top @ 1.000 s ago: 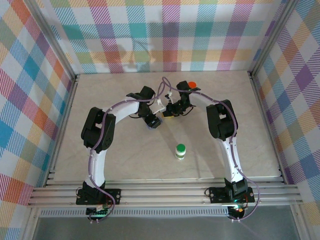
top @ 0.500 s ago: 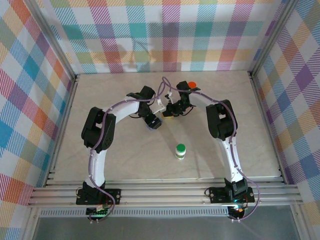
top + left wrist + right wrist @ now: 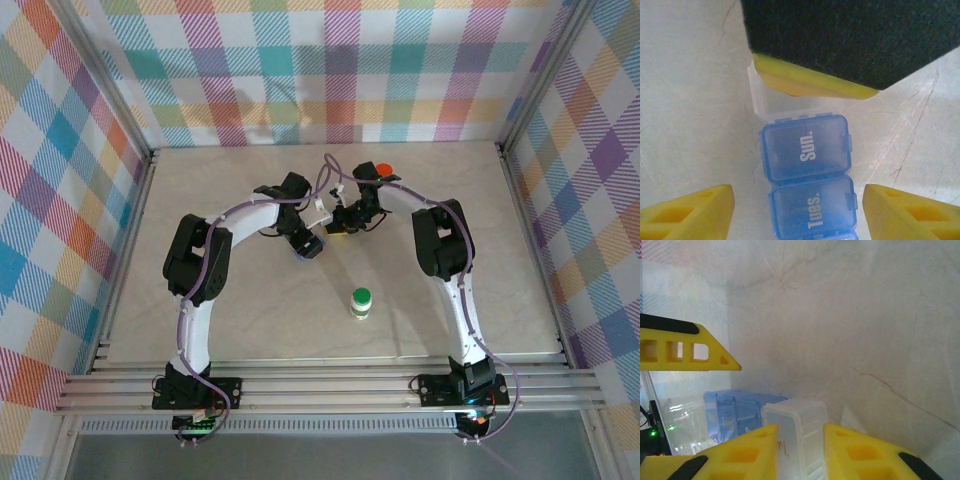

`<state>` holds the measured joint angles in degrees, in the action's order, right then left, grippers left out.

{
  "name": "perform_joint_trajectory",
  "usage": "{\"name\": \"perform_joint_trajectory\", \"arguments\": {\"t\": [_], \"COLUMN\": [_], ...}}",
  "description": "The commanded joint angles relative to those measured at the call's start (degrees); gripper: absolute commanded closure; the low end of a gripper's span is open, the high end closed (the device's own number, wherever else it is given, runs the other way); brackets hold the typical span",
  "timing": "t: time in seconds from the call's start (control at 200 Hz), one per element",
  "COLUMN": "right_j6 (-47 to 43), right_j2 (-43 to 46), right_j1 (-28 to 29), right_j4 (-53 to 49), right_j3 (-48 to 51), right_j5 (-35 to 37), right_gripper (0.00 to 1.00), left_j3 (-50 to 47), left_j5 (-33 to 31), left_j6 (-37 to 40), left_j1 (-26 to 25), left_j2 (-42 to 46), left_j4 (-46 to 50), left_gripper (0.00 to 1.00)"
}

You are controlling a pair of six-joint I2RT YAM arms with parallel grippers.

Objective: Sort the pills into containers

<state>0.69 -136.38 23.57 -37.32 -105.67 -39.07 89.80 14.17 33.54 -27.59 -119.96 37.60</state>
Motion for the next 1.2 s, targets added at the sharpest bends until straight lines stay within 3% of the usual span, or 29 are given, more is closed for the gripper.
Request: {"name": "perform_joint_trajectory", "arguments": {"t": [0.0, 0.235, 0.495, 0.765, 1.195], "right_j6": [-0.3, -0.4, -0.7, -1.0, -1.2], "right_j2": [-2.8, -3.0, -3.5, -3.7, -4.1], "right_j1": [0.3, 0.3, 0.3, 0.3, 0.3], "right_j4": [-3.9, -4.2, -4.9, -5.7, -6.2], "right_j3": [-0.6, -0.7, -1.0, -1.4, -1.6], "right_j5": [1.7, 1.5, 2.6, 3.2, 2.9], "right_gripper": [0.73, 0.73, 0.74, 0.74, 0.74], "left_j3": [0.3, 0.9, 1.2, 4.2, 2.8], "left_j5": [-0.5, -2.2, -2.8, -1.2, -0.8], "left_j6": [0.9, 1.6, 0.6, -2.0, 0.9], "left_j1": [-1.0, -1.3, -1.3, -1.3, -1.3], "left_j2": [-0.7, -1.7, -1.7, -2.8, -2.2], "left_j4": [2.2, 3.1, 2.3, 3.1, 4.8], "left_gripper": [0.31, 0.32, 0.42, 0.37, 0.35]}}
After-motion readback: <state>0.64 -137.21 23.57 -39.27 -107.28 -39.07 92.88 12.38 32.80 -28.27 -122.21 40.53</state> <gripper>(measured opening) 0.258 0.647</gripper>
